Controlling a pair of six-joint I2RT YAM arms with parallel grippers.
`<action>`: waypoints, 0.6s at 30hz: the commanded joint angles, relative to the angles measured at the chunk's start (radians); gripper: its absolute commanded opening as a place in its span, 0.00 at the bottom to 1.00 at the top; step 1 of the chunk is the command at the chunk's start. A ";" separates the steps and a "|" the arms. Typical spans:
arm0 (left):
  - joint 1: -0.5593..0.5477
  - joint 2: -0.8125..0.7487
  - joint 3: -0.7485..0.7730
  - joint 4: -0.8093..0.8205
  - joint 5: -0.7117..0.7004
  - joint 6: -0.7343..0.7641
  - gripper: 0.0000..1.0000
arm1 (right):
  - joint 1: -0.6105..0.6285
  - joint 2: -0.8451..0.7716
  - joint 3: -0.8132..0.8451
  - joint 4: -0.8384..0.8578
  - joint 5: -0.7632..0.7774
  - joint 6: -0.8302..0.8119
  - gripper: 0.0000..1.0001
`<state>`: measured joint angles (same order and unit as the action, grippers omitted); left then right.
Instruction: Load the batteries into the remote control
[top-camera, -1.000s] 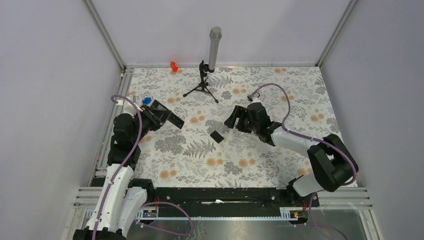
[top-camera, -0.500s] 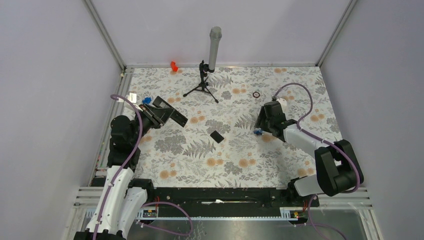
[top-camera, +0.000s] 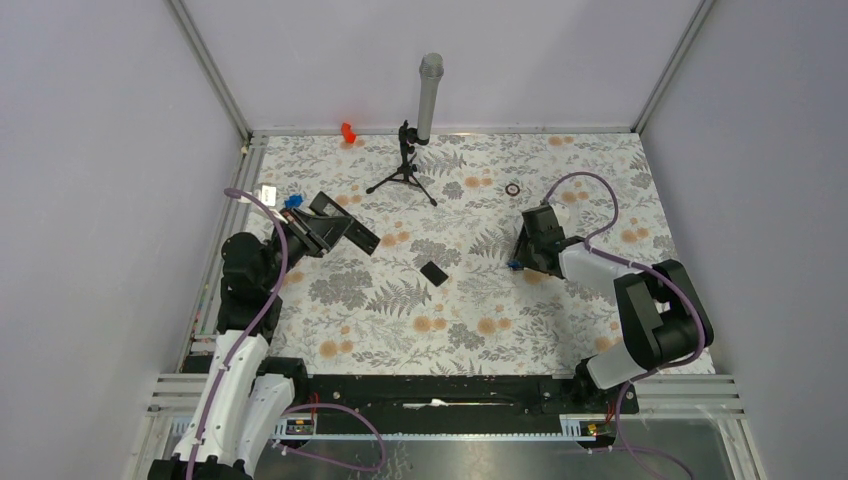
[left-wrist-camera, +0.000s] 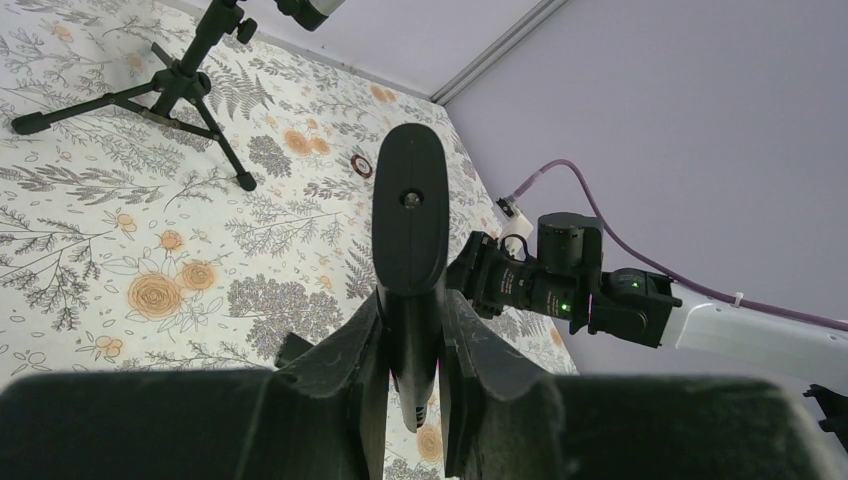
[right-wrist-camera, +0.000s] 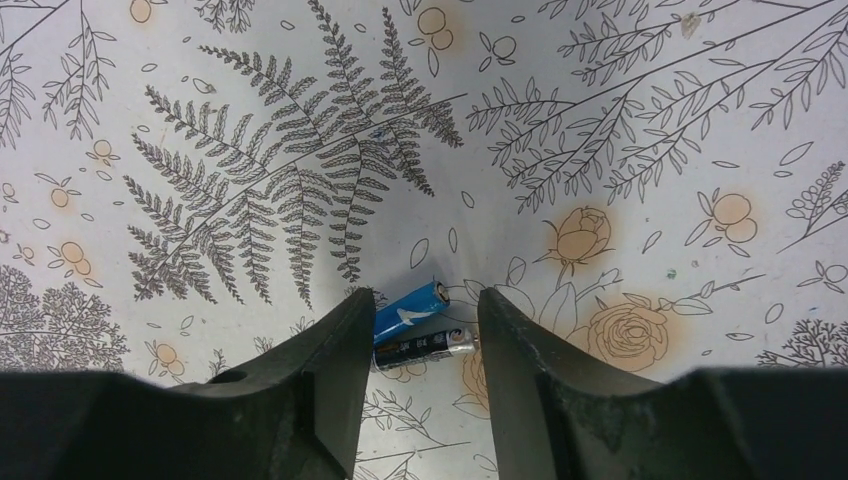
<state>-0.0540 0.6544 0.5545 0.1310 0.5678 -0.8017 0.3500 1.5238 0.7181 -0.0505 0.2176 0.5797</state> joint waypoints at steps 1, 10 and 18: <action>0.002 0.007 0.000 0.087 0.026 -0.004 0.00 | -0.004 0.012 0.040 -0.005 -0.009 0.014 0.46; 0.002 0.014 -0.001 0.065 0.004 -0.002 0.00 | -0.004 -0.017 0.041 -0.094 -0.048 0.047 0.39; 0.002 0.011 -0.005 0.039 -0.016 0.001 0.00 | -0.004 -0.062 0.025 -0.123 -0.168 0.076 0.39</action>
<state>-0.0540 0.6708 0.5537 0.1249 0.5640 -0.8047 0.3492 1.5105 0.7284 -0.1402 0.1158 0.6300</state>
